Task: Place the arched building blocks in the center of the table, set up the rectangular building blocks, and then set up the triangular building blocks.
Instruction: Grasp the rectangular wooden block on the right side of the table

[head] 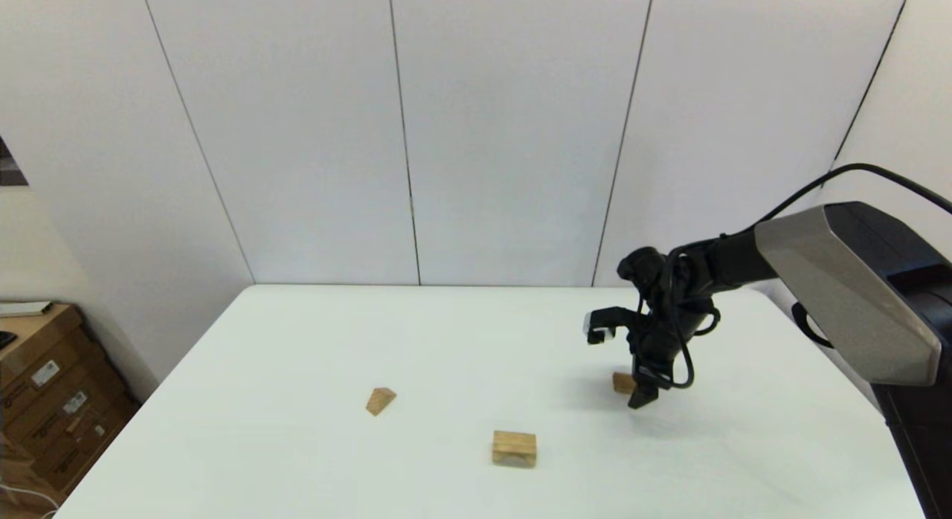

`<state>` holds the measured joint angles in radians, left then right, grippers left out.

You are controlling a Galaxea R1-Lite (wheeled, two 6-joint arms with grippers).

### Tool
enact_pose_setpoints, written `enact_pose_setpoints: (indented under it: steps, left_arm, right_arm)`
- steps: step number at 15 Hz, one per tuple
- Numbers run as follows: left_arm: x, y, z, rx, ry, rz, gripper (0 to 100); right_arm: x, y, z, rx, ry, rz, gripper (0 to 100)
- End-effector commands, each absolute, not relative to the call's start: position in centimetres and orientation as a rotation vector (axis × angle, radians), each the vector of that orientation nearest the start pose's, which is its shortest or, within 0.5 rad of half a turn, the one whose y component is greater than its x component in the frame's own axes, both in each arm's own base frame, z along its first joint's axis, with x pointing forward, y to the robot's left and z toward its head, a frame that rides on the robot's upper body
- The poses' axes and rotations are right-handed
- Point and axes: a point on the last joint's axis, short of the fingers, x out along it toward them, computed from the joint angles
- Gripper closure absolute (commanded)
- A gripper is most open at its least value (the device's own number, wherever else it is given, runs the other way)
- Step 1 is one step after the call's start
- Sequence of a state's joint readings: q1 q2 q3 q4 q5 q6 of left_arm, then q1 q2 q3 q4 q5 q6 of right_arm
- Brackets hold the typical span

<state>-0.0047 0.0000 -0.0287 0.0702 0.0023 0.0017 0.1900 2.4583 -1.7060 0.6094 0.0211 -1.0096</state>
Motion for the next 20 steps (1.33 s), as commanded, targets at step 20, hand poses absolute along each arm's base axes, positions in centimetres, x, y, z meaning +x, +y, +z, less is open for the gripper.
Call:
enact_pose_setpoints:
  steps: [20]
  left_arm:
    - [-2.5, 0.0, 7.6, 0.002, 0.043, -0.002, 0]
  right_arm:
    - [43.8, 7.2, 1.1, -0.993, 1.158, 0.886, 0]
